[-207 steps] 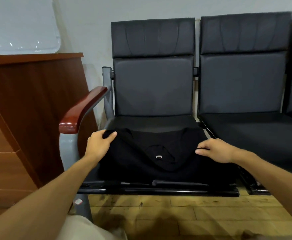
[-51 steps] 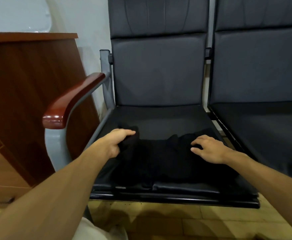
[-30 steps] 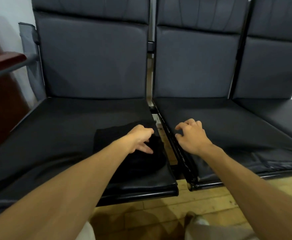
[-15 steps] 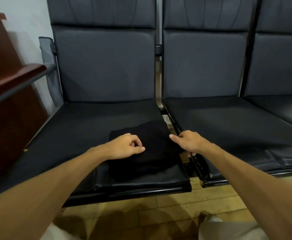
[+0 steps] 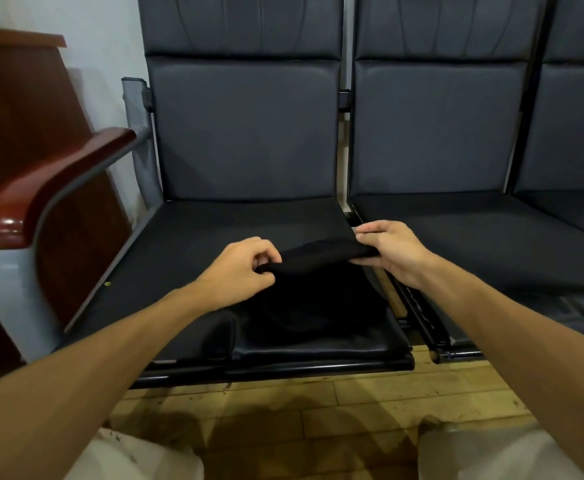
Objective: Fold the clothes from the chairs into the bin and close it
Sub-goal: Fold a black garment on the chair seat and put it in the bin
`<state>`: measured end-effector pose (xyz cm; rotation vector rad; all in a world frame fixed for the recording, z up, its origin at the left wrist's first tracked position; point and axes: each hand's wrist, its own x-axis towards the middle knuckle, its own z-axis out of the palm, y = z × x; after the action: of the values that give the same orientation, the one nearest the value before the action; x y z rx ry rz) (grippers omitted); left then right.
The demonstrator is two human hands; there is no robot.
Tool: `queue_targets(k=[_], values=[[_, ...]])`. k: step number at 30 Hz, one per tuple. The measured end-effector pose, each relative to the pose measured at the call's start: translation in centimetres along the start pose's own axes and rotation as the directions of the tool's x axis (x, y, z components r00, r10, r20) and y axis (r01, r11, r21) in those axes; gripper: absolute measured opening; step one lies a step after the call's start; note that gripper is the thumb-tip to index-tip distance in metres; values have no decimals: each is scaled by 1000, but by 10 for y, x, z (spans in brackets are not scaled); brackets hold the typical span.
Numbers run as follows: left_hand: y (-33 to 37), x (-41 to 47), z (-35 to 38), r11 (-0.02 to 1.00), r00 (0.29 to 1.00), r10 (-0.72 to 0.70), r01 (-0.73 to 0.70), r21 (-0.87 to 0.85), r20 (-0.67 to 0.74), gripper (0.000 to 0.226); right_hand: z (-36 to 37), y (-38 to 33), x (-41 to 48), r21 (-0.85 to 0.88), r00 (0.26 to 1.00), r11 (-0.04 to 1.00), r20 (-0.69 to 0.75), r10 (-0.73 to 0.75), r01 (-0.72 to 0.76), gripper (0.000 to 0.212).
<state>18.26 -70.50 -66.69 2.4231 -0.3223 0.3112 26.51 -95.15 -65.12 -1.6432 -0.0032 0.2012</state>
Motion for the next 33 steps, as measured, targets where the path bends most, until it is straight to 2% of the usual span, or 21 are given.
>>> queue_targets(k=[1, 2, 4, 5, 7, 9, 11, 14, 17, 18, 20, 21, 22, 23, 24, 26, 27, 29, 31, 33], values=[[-2, -2, -5, 1000, 998, -2, 2, 1, 66, 31, -2, 1, -6, 26, 998, 999, 58, 38, -40, 22], [-6, -5, -9, 999, 987, 3, -8, 31, 161, 33, -5, 5, -11, -22, 988, 996, 127, 87, -85, 23], [-13, -12, -11, 993, 927, -20, -26, 117, 375, 31, -9, 13, -22, -343, 955, 933, 224, 195, -110, 22], [-13, -15, -7, 990, 883, -52, -16, 142, 466, 26, -9, 15, -28, -489, 949, 868, 224, 223, -89, 19], [-11, -17, -1, 987, 822, -113, 29, 157, 558, 19, -8, 17, -28, -590, 963, 804, 171, 209, -69, 16], [-5, -16, 2, 988, 800, -146, 89, 126, 581, 17, -7, 16, -27, -616, 973, 785, 134, 186, -65, 14], [-2, -14, 2, 983, 808, -180, 159, 87, 561, 20, -4, 14, -26, -610, 970, 786, 121, 213, -97, 13], [-6, -9, 6, 981, 884, -174, 118, 153, 434, 24, -1, 14, -22, -506, 951, 835, 83, 298, -217, 18], [-10, -5, 16, 969, 933, -152, 76, 234, 327, 15, 2, 12, -13, -404, 934, 862, 48, 355, -307, 31], [-12, -3, 21, 964, 927, -159, 72, 256, 339, 22, 4, 13, -9, -365, 930, 872, 41, 366, -327, 35], [-11, -2, 31, 944, 870, -219, 75, 321, 441, 41, 8, 15, 0, -302, 931, 892, 29, 363, -338, 35], [-10, -2, 35, 935, 836, -250, 77, 346, 488, 45, 12, 16, 4, -307, 937, 893, 11, 348, -328, 33], [-10, -1, 38, 927, 804, -275, 77, 366, 527, 46, 15, 19, 9, -383, 949, 873, -27, 315, -301, 28], [-11, 0, 38, 925, 781, -288, 78, 372, 554, 47, 18, 20, 14, -533, 964, 807, -73, 255, -254, 22], [-12, 1, 35, 927, 764, -294, 81, 367, 574, 46, 20, 22, 19, -692, 979, 693, -108, 176, -201, 20], [-15, 2, 27, 935, 740, -294, 91, 344, 604, 44, 25, 27, 25, -880, 996, 469, -91, -15, -74, 25], [-16, 2, 22, 939, 736, -288, 91, 332, 613, 43, 27, 30, 27, -911, 994, 411, -30, -108, 17, 30], [-19, 1, 16, 941, 738, -268, 63, 332, 619, 40, 34, 36, 31, -923, 942, 266, 207, -264, 277, 42], [-24, 0, 9, 931, 754, -258, 28, 363, 604, 36, 43, 41, 31, -886, 892, 138, 420, -169, 443, 52], [-30, -1, 0, 913, 778, -247, -13, 409, 577, 27, 50, 46, 32, -883, 882, 81, 468, 52, 463, 57]])
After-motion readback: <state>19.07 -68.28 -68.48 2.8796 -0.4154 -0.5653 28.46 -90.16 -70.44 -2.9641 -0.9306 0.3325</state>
